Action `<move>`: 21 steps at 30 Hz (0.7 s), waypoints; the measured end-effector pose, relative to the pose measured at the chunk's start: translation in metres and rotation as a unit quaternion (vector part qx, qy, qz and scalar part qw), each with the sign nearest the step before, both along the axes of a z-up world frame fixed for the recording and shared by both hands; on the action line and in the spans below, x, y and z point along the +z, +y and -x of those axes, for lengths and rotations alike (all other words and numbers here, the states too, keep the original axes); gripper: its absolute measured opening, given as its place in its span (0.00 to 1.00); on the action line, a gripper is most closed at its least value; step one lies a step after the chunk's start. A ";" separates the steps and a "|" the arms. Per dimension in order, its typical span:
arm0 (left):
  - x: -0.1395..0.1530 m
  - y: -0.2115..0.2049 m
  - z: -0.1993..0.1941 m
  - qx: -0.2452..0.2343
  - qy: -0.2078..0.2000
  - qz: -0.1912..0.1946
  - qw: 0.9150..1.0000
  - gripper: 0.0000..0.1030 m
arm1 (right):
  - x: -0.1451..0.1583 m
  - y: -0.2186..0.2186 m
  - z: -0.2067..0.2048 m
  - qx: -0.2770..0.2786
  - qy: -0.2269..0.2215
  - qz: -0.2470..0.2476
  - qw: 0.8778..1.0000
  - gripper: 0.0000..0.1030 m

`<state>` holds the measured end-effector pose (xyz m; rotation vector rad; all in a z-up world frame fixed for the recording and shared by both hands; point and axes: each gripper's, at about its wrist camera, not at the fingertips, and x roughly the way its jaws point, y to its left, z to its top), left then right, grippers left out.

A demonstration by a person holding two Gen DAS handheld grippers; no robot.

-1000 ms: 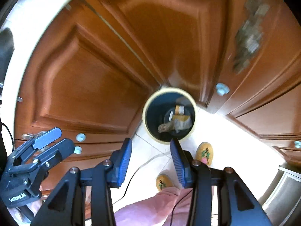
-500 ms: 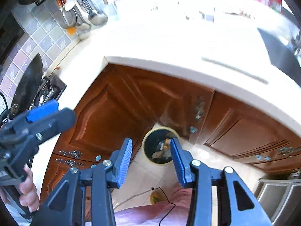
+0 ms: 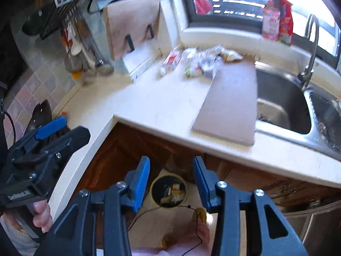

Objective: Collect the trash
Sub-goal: 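Raise both tools back up toward the trash on the counter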

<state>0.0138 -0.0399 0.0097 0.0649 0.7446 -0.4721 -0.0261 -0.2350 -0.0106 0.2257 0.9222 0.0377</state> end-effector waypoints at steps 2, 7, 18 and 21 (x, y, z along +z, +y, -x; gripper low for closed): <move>0.007 -0.003 -0.007 0.003 -0.006 0.002 1.000 0.95 | 0.009 -0.006 -0.005 -0.003 -0.002 0.004 1.000 0.41; 0.016 -0.014 -0.027 0.008 -0.025 -0.009 1.000 0.95 | 0.035 -0.017 -0.026 0.011 -0.023 0.004 1.000 0.41; 0.026 -0.048 -0.121 0.059 -0.023 -0.023 0.998 0.96 | 0.084 -0.069 -0.136 0.049 -0.067 0.004 0.997 0.41; 0.019 -0.060 -0.159 0.074 -0.005 -0.027 0.997 0.96 | 0.081 -0.087 -0.175 0.051 -0.060 -0.005 0.997 0.41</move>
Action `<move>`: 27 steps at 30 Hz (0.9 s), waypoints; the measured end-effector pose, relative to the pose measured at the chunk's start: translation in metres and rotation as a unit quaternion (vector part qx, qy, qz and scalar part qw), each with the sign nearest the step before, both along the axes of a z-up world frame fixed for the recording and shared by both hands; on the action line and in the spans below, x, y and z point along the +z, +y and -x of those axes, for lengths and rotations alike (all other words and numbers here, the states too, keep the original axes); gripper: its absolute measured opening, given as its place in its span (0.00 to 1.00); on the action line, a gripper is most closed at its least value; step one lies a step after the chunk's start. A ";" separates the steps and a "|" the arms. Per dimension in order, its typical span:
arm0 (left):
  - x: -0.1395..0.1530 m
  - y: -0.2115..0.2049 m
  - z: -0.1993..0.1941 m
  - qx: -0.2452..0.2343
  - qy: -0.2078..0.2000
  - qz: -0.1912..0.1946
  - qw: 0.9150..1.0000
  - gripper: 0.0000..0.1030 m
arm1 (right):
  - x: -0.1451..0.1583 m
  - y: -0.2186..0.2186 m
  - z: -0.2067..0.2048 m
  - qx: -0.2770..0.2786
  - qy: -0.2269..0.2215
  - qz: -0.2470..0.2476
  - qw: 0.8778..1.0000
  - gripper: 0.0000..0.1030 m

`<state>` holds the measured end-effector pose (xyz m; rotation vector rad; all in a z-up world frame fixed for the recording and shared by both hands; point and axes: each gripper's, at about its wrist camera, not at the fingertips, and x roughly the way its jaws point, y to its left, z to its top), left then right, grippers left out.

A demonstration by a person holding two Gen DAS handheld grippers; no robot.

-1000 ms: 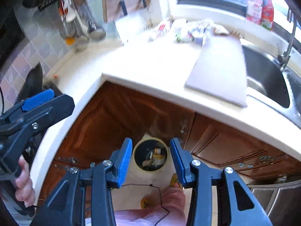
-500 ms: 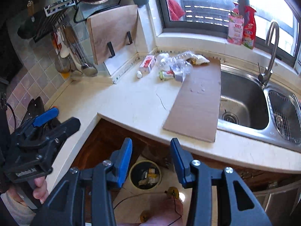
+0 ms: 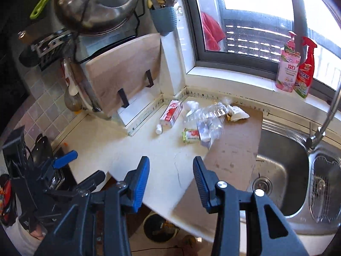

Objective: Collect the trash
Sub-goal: 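Raise both tools back up toward the trash on the counter, then move the left tool toward the white dropper bottle while the right tool approaches the green packet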

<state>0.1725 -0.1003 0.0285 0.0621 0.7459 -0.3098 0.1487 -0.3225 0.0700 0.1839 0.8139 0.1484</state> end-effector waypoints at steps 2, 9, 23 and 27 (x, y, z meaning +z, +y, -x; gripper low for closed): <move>-0.007 -0.008 -0.020 0.011 0.013 -0.002 1.000 0.96 | -0.005 -0.011 -0.025 0.004 0.011 -0.006 1.000 0.41; -0.044 -0.029 -0.089 0.044 0.045 -0.017 0.998 0.96 | -0.044 -0.044 -0.108 0.003 0.055 -0.033 0.998 0.41; -0.129 -0.037 -0.205 0.108 0.082 -0.023 0.990 0.93 | -0.166 -0.023 -0.184 0.064 0.158 -0.103 0.980 0.41; -0.148 -0.034 -0.235 0.134 0.100 -0.014 0.986 0.87 | -0.186 -0.020 -0.186 0.074 0.169 -0.115 0.976 0.41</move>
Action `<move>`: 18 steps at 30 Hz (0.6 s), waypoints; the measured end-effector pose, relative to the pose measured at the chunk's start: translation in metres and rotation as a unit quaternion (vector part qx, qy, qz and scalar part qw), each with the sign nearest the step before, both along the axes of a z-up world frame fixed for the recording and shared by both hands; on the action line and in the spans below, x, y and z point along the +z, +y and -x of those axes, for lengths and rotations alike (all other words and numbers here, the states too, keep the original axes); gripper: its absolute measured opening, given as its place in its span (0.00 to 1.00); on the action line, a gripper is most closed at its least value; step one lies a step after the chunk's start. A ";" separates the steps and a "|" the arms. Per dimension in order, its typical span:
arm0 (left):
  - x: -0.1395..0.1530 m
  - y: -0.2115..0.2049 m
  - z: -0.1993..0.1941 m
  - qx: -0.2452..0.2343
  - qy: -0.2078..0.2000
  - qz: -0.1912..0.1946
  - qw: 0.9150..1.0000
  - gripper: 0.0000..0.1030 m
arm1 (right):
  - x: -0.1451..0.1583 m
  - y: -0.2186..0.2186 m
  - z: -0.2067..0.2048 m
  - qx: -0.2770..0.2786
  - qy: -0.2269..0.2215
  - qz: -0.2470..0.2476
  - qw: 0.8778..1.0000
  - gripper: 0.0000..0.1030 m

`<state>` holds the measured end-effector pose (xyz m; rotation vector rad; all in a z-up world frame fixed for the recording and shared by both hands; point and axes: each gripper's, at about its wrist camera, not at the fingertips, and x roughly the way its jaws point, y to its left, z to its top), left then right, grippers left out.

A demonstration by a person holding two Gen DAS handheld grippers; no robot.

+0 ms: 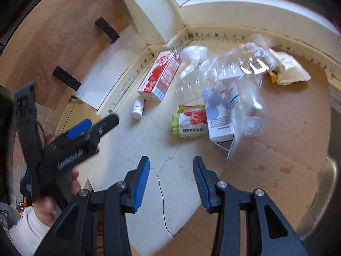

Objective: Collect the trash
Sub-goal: 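Move the left tool toward the white dropper bottle while the right tool approaches the green packet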

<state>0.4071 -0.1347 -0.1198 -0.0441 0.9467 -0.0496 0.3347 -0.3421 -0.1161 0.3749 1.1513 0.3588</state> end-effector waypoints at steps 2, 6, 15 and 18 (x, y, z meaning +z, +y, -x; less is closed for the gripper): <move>-0.008 -0.002 -0.015 0.003 0.004 -0.005 1.000 0.83 | -0.006 0.000 0.000 0.003 0.002 -0.006 1.000 0.41; -0.022 -0.009 -0.034 0.007 0.012 -0.032 0.999 0.76 | -0.012 -0.001 -0.001 0.004 0.005 -0.009 1.000 0.41; -0.051 -0.001 -0.062 0.012 0.057 -0.010 0.998 0.44 | -0.016 -0.006 -0.015 -0.017 0.007 -0.025 1.000 0.41; -0.057 0.000 -0.066 0.008 0.066 0.003 0.998 0.31 | -0.016 -0.005 -0.024 -0.029 0.003 -0.039 0.999 0.41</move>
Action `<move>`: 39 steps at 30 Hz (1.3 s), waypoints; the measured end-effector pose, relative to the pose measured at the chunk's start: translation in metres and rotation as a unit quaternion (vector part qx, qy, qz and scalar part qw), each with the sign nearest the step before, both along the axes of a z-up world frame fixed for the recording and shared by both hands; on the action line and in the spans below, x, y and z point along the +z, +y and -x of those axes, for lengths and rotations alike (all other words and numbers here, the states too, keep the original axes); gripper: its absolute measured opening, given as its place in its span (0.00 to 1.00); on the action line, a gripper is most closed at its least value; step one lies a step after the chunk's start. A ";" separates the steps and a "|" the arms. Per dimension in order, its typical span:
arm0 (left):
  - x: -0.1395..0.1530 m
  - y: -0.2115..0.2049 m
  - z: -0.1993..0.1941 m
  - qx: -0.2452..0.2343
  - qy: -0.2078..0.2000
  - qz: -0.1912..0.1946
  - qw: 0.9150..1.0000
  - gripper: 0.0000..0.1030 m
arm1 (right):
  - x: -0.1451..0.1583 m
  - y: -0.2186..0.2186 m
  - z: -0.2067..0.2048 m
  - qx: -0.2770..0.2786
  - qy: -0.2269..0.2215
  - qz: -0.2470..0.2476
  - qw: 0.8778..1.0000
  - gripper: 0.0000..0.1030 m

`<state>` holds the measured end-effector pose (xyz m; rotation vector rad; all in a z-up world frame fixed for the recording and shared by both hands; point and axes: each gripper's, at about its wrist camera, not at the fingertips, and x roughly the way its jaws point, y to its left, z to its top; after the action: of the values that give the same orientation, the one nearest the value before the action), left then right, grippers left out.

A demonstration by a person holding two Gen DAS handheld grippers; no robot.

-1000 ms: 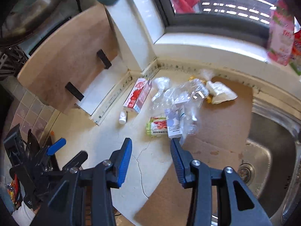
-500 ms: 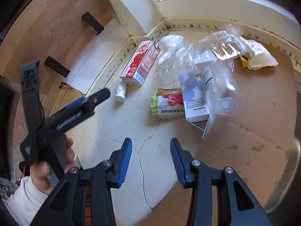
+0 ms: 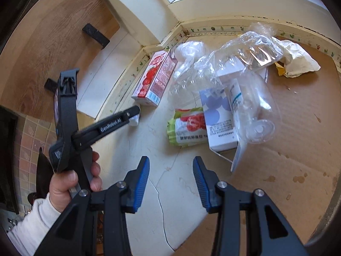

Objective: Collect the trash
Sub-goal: 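Move the left tool toward the white dropper bottle while the right tool approaches the green packet, then grasp the white dropper bottle with the left tool while the right tool grasps the green packet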

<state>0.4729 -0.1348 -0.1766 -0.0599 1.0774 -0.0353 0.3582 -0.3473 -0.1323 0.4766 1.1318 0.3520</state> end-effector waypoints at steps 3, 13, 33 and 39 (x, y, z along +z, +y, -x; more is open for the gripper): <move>-0.006 0.001 -0.001 -0.003 0.003 0.010 1.000 0.24 | -0.003 0.005 -0.009 -0.008 0.001 -0.004 1.000 0.41; -0.005 0.008 0.026 -0.028 -0.010 0.024 0.999 0.17 | -0.015 0.036 -0.024 0.008 -0.007 0.051 0.999 0.41; 0.010 0.054 0.133 -0.008 0.002 0.075 0.997 0.05 | -0.032 0.112 -0.036 0.064 -0.072 0.358 0.929 0.45; 0.017 0.053 0.139 -0.011 -0.005 0.079 0.997 0.19 | -0.043 0.124 -0.031 0.086 -0.083 0.411 0.904 0.48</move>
<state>0.3338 -0.0821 -0.1600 -0.1902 1.0637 -0.1416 0.3888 -0.2235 -0.1751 -0.3955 1.0485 0.0398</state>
